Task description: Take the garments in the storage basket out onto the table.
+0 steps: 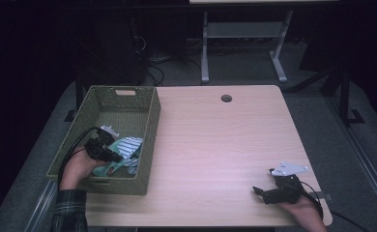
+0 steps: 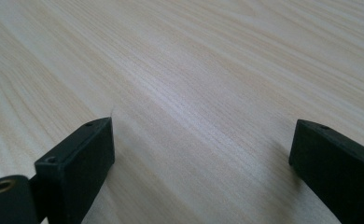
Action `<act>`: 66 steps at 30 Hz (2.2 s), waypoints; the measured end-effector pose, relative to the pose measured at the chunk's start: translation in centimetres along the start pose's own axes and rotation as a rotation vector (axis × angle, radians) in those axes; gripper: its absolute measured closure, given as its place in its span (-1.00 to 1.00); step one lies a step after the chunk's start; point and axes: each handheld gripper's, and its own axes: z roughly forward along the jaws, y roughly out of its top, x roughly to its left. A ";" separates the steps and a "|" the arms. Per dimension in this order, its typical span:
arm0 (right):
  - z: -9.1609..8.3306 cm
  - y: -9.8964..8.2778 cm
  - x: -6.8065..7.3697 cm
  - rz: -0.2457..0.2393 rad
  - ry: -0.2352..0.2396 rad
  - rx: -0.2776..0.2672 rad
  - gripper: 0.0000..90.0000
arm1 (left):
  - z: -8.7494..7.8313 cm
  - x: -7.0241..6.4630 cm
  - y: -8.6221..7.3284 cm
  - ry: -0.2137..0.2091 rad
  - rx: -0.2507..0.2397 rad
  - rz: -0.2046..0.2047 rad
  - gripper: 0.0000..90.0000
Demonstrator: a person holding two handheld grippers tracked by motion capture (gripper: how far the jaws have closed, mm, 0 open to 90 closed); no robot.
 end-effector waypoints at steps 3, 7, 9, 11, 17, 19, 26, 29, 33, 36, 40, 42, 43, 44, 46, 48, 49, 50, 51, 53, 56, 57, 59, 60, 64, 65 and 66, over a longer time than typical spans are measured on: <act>0.0 0.0 0.0 0.002 0.001 0.000 -0.86 | -0.5 0.1 0.0 0.006 -0.040 -0.007 0.93; 0.0 0.0 0.0 0.000 0.000 0.000 -0.86 | -1.2 0.1 0.0 0.014 -0.086 -0.012 0.94; 0.0 0.0 0.0 0.000 0.000 0.000 -0.86 | -1.6 0.1 0.0 0.018 -0.108 -0.013 0.94; 0.0 0.0 0.0 0.000 0.000 0.000 -0.86 | -1.9 0.0 0.0 0.024 -0.133 -0.015 0.94; 0.0 0.0 0.0 0.000 0.000 0.000 -0.86 | -3.2 -0.1 0.0 0.045 -0.219 -0.054 0.94; 0.0 0.0 0.0 0.000 0.000 0.000 -0.86 | -3.8 -0.1 0.0 0.049 -0.262 -0.066 0.94; 0.0 0.0 0.0 0.002 0.001 0.000 -0.86 | -4.8 -0.2 -0.2 0.060 -0.328 -0.077 0.95; 0.0 0.0 0.0 0.002 0.001 0.000 -0.86 | -5.3 -0.2 -0.3 0.063 -0.365 -0.090 0.95; 0.0 0.0 0.0 0.000 0.000 0.000 -0.86 | -6.2 -0.2 -0.6 0.057 -0.429 -0.113 0.95; 0.0 0.0 0.0 0.000 0.000 0.000 -0.86 | -6.9 -0.1 -0.9 0.047 -0.492 -0.128 0.95; 0.0 0.0 0.0 0.002 0.001 0.000 -0.86 | -7.9 -0.3 -1.0 0.042 -0.557 -0.134 0.95; 0.0 0.0 0.0 0.001 0.000 0.000 -0.86 | -8.2 -0.3 -0.9 0.040 -0.571 -0.128 0.95; 0.0 0.0 0.0 0.000 0.000 0.000 -0.86 | -8.5 -0.4 -0.8 0.036 -0.580 -0.127 0.95; 0.0 0.0 0.0 0.000 0.000 0.000 -0.86 | -8.7 -0.5 -0.8 0.033 -0.590 -0.126 0.95; 0.0 0.0 0.0 0.002 0.001 0.000 -0.86 | -9.1 -0.5 -0.6 0.029 -0.614 -0.121 0.95; 0.0 0.0 0.0 0.002 0.001 0.000 -0.86 | -9.6 -0.7 -0.5 0.021 -0.635 -0.117 0.95; 0.0 0.0 0.0 0.002 0.001 0.000 -0.86 | -9.8 -0.7 -0.4 0.018 -0.644 -0.117 0.95; 0.0 0.0 0.0 0.002 0.000 0.000 -0.86 | -10.2 -0.8 -0.4 0.014 -0.656 -0.112 0.95; 0.0 0.0 0.0 0.002 0.000 -0.001 -0.86 | -10.5 -0.9 -0.3 0.009 -0.670 -0.111 0.95; 0.0 0.0 0.0 0.000 0.000 -0.001 -0.86 | -11.2 -1.2 -0.2 0.004 -0.693 -0.106 0.95; 0.0 0.0 0.0 0.001 0.000 0.000 -0.86 | -12.2 -1.7 0.0 -0.002 -0.729 -0.095 0.95; 0.0 0.0 0.0 0.002 0.000 -0.001 -0.86 | -12.5 -1.9 0.2 -0.002 -0.737 -0.090 0.95; 0.0 0.0 0.0 0.002 0.000 -0.001 -0.86 | -13.0 -2.4 0.4 0.000 -0.749 -0.078 0.95; 0.0 0.0 0.0 0.001 0.000 0.000 -0.86 | -13.2 -2.7 0.7 -0.002 -0.758 -0.071 0.95; 0.0 0.0 0.0 0.001 0.000 0.000 -0.86 | -13.8 -3.6 1.4 -0.012 -0.780 -0.045 0.95; 0.0 0.0 0.0 0.001 0.000 0.000 -0.86 | -13.9 -3.8 1.6 -0.014 -0.783 -0.041 0.95; 0.0 0.0 0.0 0.002 0.000 0.000 -0.86 | -14.0 -4.1 1.8 -0.019 -0.789 -0.033 0.95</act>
